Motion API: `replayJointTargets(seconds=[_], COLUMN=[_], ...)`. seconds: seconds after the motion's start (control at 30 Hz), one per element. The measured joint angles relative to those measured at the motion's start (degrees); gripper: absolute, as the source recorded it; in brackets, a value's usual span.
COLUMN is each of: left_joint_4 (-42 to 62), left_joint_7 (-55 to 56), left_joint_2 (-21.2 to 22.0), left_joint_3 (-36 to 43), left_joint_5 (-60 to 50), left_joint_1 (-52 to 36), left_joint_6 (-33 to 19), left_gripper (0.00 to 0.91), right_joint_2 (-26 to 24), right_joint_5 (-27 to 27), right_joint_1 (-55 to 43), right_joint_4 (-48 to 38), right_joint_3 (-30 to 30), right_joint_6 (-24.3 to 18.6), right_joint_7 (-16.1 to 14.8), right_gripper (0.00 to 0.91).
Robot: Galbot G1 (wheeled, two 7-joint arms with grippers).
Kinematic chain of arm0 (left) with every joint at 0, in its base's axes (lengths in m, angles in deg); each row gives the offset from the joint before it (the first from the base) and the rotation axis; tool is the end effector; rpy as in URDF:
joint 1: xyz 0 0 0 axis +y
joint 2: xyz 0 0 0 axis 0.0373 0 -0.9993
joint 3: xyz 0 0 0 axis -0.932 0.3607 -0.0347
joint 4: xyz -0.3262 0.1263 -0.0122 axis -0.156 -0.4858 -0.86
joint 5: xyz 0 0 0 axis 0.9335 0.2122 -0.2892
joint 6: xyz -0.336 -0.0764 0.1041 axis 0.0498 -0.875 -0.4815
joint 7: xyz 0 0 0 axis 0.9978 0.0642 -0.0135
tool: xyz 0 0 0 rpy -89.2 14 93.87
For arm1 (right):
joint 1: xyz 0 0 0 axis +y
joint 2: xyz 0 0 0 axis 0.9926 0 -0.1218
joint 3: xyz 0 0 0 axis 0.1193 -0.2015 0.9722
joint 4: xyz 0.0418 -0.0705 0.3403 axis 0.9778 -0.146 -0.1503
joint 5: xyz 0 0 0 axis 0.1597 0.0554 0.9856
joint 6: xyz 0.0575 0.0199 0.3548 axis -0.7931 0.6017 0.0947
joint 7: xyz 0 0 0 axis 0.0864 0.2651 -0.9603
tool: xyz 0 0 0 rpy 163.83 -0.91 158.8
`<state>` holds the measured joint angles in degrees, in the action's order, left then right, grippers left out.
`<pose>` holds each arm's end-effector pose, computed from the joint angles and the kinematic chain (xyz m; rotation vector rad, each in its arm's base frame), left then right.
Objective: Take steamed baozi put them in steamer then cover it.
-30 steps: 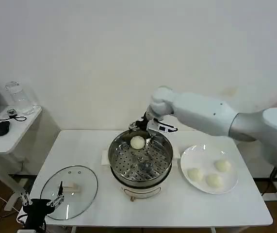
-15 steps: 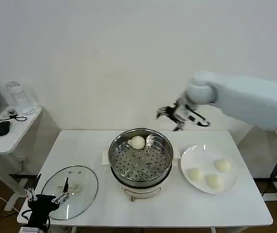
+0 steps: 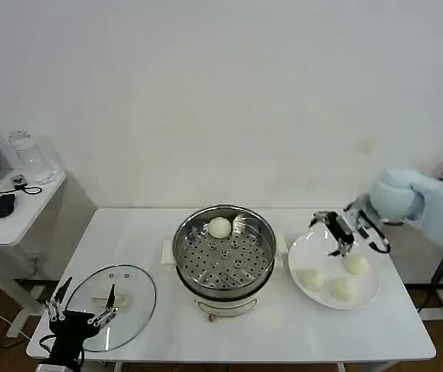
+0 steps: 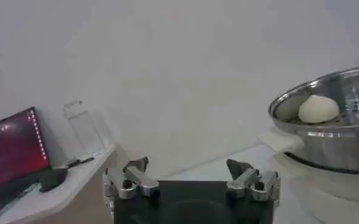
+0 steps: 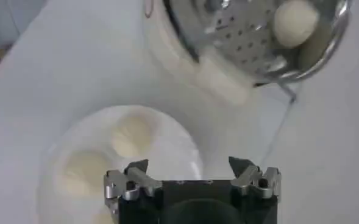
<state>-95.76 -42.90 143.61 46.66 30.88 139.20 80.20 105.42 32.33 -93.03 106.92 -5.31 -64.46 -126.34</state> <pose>0.1123 0.0776 -0.2404 0.0861 -2.9296 -0.5837 0.4575 -0.1420 -0.1182 1.4917 -1.3378 1.6896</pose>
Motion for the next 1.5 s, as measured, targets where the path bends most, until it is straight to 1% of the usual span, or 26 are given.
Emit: replayJointTargets(seconds=[0.13,0.3,0.5,0.77,1.03,1.1,1.13,1.17,1.2,1.3,1.4,1.47,1.5], left_joint_4=[0.0,0.0,0.2,0.5,0.5,0.5,0.5,0.5,0.5,0.5,0.5,0.5,0.4], left_joint_7=[0.0,0.0,0.0,0.0,0.0,0.0,0.0,0.0,0.0,0.0,0.0,0.0,0.0], left_joint_2=[0.3,0.7,0.9,1.2,1.3,1.4,1.4,1.5,1.5,1.6,1.6,1.6,1.6], left_joint_3=[0.0,0.0,-0.4,-0.7,-1.3,-1.3,-1.2,-1.2,-1.2,-1.1,-1.1,-1.1,-1.1], left_joint_5=[-0.2,-0.3,-0.3,-0.3,-0.2,-0.2,-0.2,-0.2,-0.2,-0.2,-0.2,-0.2,-0.2], left_joint_1=[0.0,0.1,0.0,0.1,0.3,0.3,0.3,0.3,0.3,0.3,0.2,0.2,0.2], left_joint_6=[0.1,0.1,0.3,0.4,0.4,0.4,0.4,0.4,0.4,0.4,0.4,0.4,0.4], left_gripper=[0.907,0.907,0.907,0.907,0.907,0.907,0.907,0.907,0.907,0.907,0.907,0.907,0.907], right_joint_2=[-0.5,0.1,2.2,6.3,9.8,10.5,10.9,11.3,11.6,12.2,12.6,12.7,12.7], right_joint_5=[-0.4,-1.0,-1.7,-3.0,-3.7,-4.0,-4.0,-4.1,-4.2,-4.7,-4.9,-4.9,-5.0], right_joint_1=[5.1,10.1,14.7,19.0,21.1,21.7,21.9,22.1,22.3,22.8,23.0,23.0,23.0], right_joint_4=[-1.1,-3.4,-7.2,-12.2,-15.5,-16.3,-16.6,-16.9,-17.1,-17.5,-18.1,-18.3,-18.3], right_joint_3=[3.3,6.5,9.0,12.0,13.0,13.3,13.4,13.6,13.8,14.0,14.2,14.4,14.5], right_joint_6=[0.9,1.6,2.0,2.2,2.5,2.5,2.6,2.6,2.6,2.8,2.8,2.8,2.8], right_joint_7=[-0.3,-0.6,-1.0,-0.3,-0.6,-0.5,-0.5,-0.5,-0.5,-0.5,-0.6,-0.6,-0.7], right_gripper=[0.907,0.907,0.907,0.907,0.907,0.887,0.856,0.856,0.826,0.776,0.746,0.675,0.665])
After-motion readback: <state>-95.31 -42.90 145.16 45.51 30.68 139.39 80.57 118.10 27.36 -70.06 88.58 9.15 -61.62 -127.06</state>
